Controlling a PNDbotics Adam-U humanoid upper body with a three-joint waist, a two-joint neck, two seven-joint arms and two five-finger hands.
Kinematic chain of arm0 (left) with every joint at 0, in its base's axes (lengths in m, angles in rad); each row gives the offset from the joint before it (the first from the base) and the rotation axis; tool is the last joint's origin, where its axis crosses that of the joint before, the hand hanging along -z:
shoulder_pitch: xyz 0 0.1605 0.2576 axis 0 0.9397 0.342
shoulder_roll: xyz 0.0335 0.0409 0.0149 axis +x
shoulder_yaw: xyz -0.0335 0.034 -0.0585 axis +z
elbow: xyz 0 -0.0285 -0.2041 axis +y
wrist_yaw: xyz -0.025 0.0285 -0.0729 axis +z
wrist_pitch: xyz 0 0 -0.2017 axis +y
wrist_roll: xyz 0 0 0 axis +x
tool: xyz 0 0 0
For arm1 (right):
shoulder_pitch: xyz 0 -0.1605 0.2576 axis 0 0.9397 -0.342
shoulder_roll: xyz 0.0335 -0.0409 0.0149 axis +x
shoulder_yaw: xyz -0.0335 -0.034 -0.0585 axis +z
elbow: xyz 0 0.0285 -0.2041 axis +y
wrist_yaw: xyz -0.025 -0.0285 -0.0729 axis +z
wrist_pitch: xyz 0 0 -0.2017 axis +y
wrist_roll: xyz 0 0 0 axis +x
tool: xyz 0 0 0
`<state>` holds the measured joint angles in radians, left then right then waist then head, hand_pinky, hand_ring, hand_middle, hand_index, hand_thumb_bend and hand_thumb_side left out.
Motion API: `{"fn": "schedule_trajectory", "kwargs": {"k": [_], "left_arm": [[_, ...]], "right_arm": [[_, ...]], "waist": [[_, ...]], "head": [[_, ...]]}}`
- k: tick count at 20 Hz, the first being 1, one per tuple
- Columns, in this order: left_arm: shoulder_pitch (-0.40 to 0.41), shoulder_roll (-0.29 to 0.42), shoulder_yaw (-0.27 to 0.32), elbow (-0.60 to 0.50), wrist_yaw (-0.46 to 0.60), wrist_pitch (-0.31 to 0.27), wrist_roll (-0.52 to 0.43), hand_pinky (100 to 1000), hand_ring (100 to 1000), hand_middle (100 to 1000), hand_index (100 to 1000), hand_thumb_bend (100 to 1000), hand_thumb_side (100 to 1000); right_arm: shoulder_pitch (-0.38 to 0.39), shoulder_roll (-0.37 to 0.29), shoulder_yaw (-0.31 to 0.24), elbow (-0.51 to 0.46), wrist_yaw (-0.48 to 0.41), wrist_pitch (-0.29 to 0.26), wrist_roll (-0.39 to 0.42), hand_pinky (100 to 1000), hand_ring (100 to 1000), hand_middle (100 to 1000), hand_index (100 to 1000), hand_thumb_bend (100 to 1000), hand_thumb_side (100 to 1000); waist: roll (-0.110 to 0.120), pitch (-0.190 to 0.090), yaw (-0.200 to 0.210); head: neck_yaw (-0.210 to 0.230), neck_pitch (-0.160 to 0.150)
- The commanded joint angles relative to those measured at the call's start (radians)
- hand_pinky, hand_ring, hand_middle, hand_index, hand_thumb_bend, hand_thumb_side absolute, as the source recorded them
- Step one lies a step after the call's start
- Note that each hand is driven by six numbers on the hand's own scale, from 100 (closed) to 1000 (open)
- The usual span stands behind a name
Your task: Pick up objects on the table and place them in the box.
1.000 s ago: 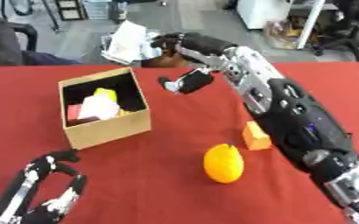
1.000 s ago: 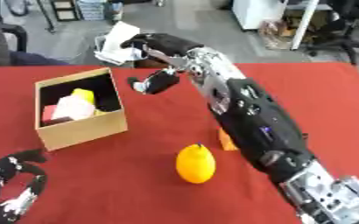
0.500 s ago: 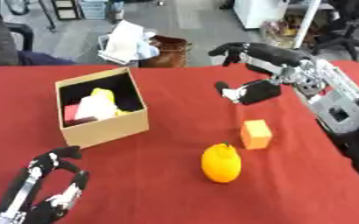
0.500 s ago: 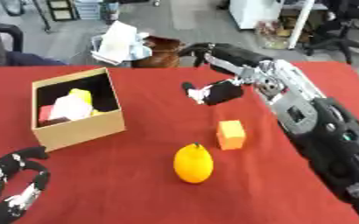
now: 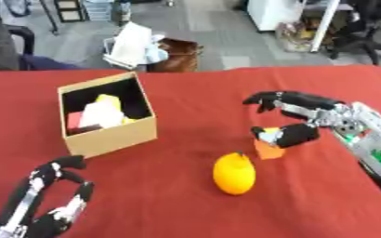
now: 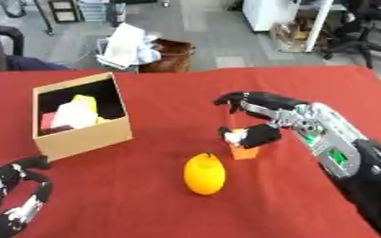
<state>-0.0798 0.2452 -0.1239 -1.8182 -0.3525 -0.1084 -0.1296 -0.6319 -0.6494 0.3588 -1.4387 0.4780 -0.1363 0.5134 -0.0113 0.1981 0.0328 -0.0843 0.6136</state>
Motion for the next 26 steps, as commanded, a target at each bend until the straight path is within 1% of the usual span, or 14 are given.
{"fn": "schedule_trajectory", "kwargs": {"k": [1, 4, 6, 7, 8, 14, 19, 21, 22, 23, 25, 26], "left_arm": [[-0.010, 0.015, 0.009, -0.013, 0.001, -0.001, 0.002, 783, 625, 690, 852, 333, 629], [-0.011, 0.015, 0.008, -0.013, 0.001, -0.002, 0.001, 783, 626, 691, 852, 334, 629], [-0.011, 0.014, 0.009, -0.013, 0.001, -0.002, 0.001, 783, 626, 691, 852, 334, 629], [-0.011, 0.014, 0.009, -0.014, 0.001, -0.002, 0.001, 783, 626, 691, 852, 334, 629], [-0.011, 0.014, 0.009, -0.014, 0.001, -0.002, 0.001, 783, 626, 691, 852, 333, 629], [-0.011, 0.013, 0.010, -0.014, 0.001, -0.001, 0.002, 783, 626, 691, 852, 333, 629], [-0.011, 0.012, 0.009, -0.014, 0.002, -0.002, 0.002, 783, 627, 692, 852, 332, 630], [-0.011, 0.013, 0.010, -0.014, 0.001, -0.001, 0.003, 783, 627, 692, 852, 332, 630], [-0.010, 0.013, 0.010, -0.014, 0.001, -0.001, 0.003, 783, 627, 692, 852, 332, 630], [-0.010, 0.013, 0.011, -0.015, 0.002, -0.001, 0.004, 783, 627, 692, 852, 332, 630], [-0.010, 0.013, 0.011, -0.014, 0.002, -0.001, 0.004, 783, 627, 693, 851, 331, 630], [-0.010, 0.012, 0.010, -0.014, 0.002, -0.001, 0.004, 783, 627, 693, 851, 332, 630]], "right_arm": [[-0.001, -0.037, -0.001, 0.000, -0.019, -0.008, 0.010, 834, 833, 954, 984, 125, 640], [0.010, -0.030, 0.012, 0.029, -0.008, -0.013, 0.024, 838, 839, 959, 985, 137, 640], [0.013, -0.025, 0.016, 0.052, 0.013, -0.020, 0.027, 853, 857, 970, 988, 163, 614], [0.014, -0.023, 0.016, 0.063, 0.028, -0.025, 0.026, 860, 867, 973, 989, 131, 506], [0.016, -0.020, 0.014, 0.077, 0.045, -0.028, 0.024, 869, 879, 977, 989, 184, 597], [0.019, -0.011, -0.022, 0.151, 0.119, -0.037, -0.022, 878, 884, 974, 990, 209, 554], [0.020, -0.002, -0.033, 0.208, 0.167, -0.040, -0.033, 880, 880, 961, 990, 226, 533], [0.023, 0.001, -0.041, 0.237, 0.181, -0.041, -0.042, 867, 858, 930, 979, 217, 481], [0.024, 0.002, -0.047, 0.248, 0.187, -0.041, -0.053, 845, 821, 873, 961, 167, 436], [0.025, 0.002, -0.053, 0.256, 0.191, -0.040, -0.069, 830, 795, 828, 948, 145, 393], [0.024, 0.001, -0.064, 0.262, 0.193, -0.034, -0.114, 814, 769, 787, 935, 114, 331], [0.021, 0.000, -0.069, 0.258, 0.193, -0.031, -0.137, 797, 737, 755, 924, 100, 257]], "waist": [[-0.011, -0.006, -0.001], [-0.010, -0.005, 0.001], [-0.009, -0.005, 0.003], [-0.009, -0.005, 0.003], [-0.009, -0.004, 0.004], [-0.009, -0.004, 0.004], [-0.009, -0.004, 0.003], [-0.007, -0.003, 0.003], [-0.007, -0.003, 0.002], [-0.007, -0.003, 0.001], [-0.006, -0.003, -0.001], [-0.006, -0.004, -0.002]], "head": [[-0.003, -0.014], [-0.005, -0.017], [-0.006, -0.018], [-0.006, -0.019], [-0.007, -0.021], [-0.007, -0.025], [-0.011, -0.026], [-0.011, -0.026], [-0.010, -0.026], [-0.010, -0.026], [-0.010, -0.026], [-0.009, -0.025]]}}
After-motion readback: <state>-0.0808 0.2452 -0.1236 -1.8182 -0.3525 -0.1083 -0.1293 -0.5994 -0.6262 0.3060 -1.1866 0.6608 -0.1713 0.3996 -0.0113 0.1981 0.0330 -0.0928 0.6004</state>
